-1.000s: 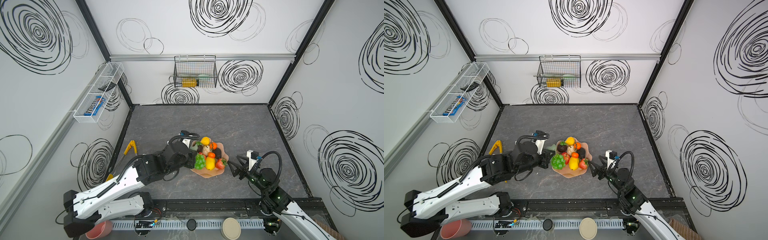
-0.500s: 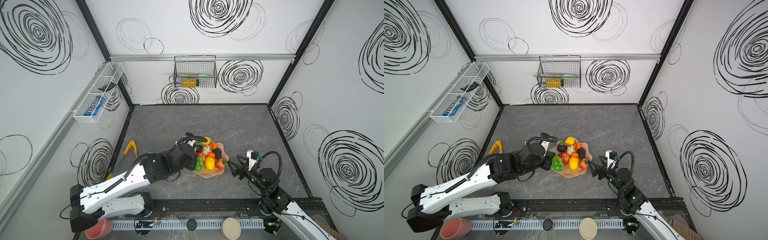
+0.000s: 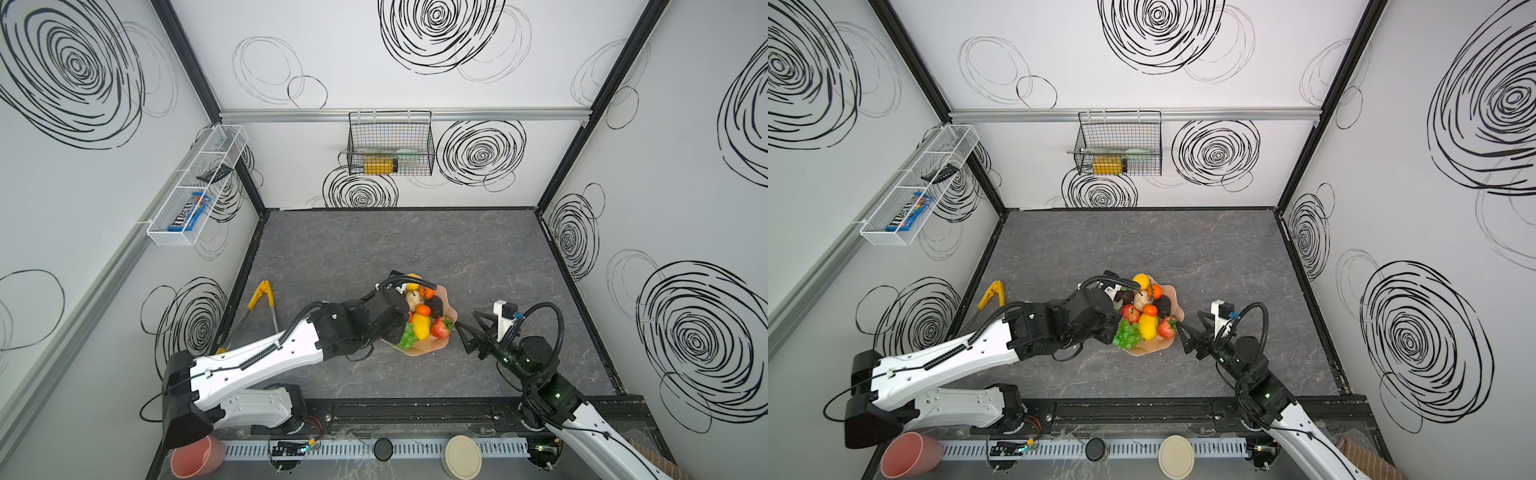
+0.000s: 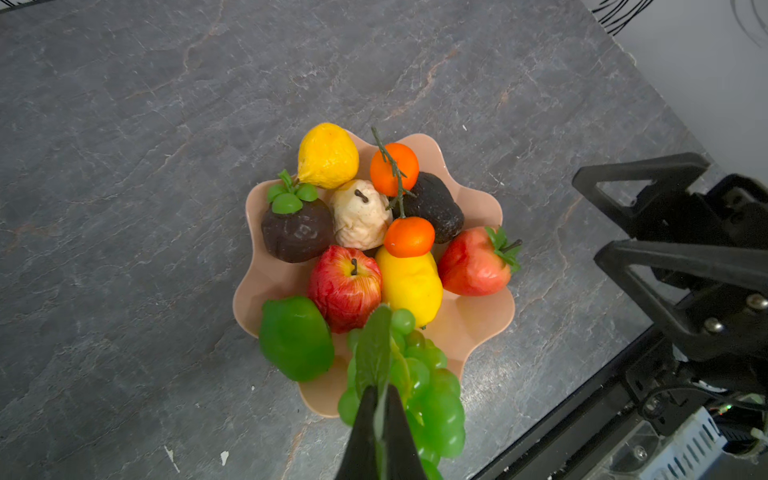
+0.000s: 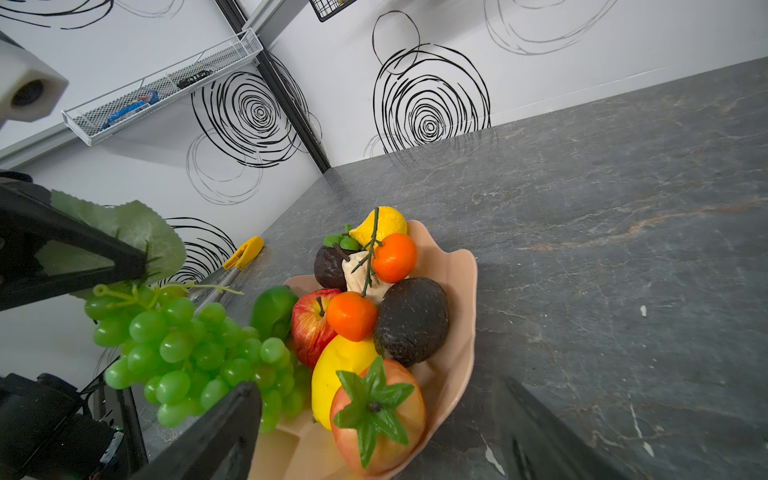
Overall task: Place and organize the fake fruits in the fruit bowl
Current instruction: 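Lower the grapes into the bowl's near edge with the left gripper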
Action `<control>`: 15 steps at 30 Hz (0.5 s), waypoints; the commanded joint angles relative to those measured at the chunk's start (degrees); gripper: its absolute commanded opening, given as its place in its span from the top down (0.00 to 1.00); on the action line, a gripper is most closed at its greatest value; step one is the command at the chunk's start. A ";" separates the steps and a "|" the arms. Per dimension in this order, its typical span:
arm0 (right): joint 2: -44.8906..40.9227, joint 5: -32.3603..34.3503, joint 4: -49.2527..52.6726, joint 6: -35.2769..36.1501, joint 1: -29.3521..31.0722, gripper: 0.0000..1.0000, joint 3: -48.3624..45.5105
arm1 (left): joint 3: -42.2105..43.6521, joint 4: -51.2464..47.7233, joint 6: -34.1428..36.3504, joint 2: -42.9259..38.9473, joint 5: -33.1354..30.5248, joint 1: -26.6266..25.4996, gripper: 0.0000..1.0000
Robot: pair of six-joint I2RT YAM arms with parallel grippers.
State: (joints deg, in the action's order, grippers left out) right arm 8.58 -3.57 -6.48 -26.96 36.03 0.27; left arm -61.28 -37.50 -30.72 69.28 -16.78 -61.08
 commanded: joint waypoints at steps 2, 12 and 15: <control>-0.25 0.36 -1.25 0.36 -0.26 0.09 -0.44 | -3.95 3.65 2.05 2.33 1.03 -1.03 1.00; -0.24 0.31 -1.26 0.40 -0.26 0.09 -0.47 | -4.70 8.40 2.79 7.50 4.69 -1.56 1.00; -0.15 0.31 -1.40 0.39 -0.26 0.09 -0.45 | -4.98 10.08 2.76 8.48 6.07 -1.91 1.00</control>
State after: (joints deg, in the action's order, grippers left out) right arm 8.58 -3.57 -6.48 -26.96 36.03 0.27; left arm -64.20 -31.68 -28.69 77.34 -12.49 -62.48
